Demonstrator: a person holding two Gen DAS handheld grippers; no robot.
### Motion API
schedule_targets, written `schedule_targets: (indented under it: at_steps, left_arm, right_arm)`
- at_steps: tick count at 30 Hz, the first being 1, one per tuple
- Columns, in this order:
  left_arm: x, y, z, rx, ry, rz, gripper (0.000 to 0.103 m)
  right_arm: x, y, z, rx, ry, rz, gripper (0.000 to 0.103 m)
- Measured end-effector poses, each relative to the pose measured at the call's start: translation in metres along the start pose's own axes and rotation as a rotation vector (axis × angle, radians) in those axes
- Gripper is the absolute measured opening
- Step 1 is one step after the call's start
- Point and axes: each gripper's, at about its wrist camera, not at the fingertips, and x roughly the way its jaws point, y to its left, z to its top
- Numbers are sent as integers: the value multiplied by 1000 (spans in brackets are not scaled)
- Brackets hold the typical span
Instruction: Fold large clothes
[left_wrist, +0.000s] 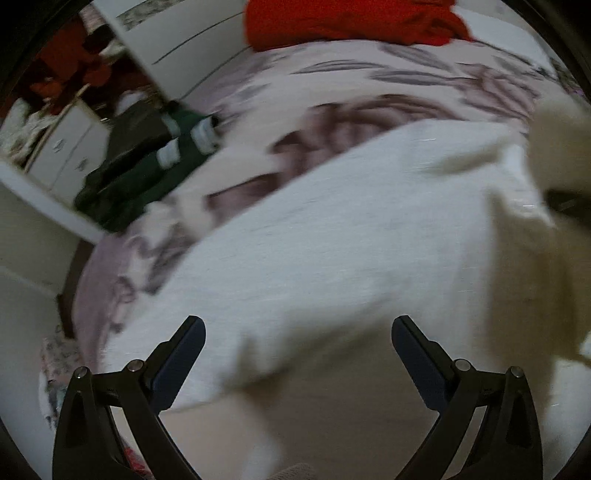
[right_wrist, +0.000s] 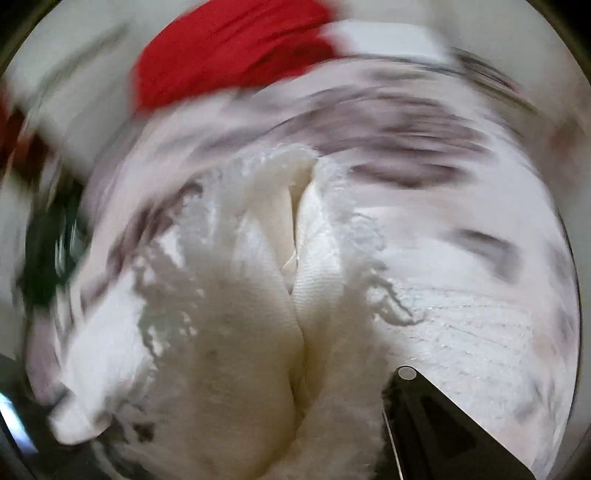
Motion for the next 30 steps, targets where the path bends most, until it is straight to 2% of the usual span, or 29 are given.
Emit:
schedule_targets:
  at_steps: [2,4,5,7,9,11,13,15,17,19,20,23,25,27,30]
  left_arm:
    - [15,20,-6,-7,33,17,103]
    - [28,33,-11,-26,65,11,103]
    - [31,37,-12,-30,73,6,103]
    - [35,46,-13,-36,77,-8,103]
    - [34,52,-12,-42,73,-21,103]
    - [29,53,-10,-50,67,-38,103]
    - [22,50,-9,-58,60,-55,103]
    - [14,41,-8,-61,48,-69,103]
    - [6,26,-7,-66,43,-82,103]
    - [-1,11,-6,-60,36,-89,103]
    - [-4,6,-6,-56,31,-91,103]
    - [-16,-17,-5,-33,9,-90,103]
    - [-21,-35,-4,-7,14,-99,103]
    - [-26,-46,-2,0,5,-100,103]
    - [-27,-61,2,24,-10,-77,103]
  right_arm:
    - [50,76,-9,-186,65,-26,6]
    - [86,123,-30,-265,131,-43,6]
    - [109,137,-35,-279,198,-43,11]
    - [113,136,-54,-238,254,-14,24]
    - [100,117,-57,-109,269,119,52]
    - [71,80,-59,66,258,231,64]
    - [35,29,-73,252,210,235,64]
    - [10,-16,-93,399,181,178,64]
    - [-12,-72,-118,525,168,43,64]
    - [-15,-115,-145,587,205,-74,64]
    - [-10,-131,-157,611,229,-88,64]
    - [25,-164,-181,626,312,-27,63]
    - [61,-175,-187,609,360,41,58]
    - [74,-184,-184,609,297,-24,54]
    - [75,-207,-188,747,207,-48,53]
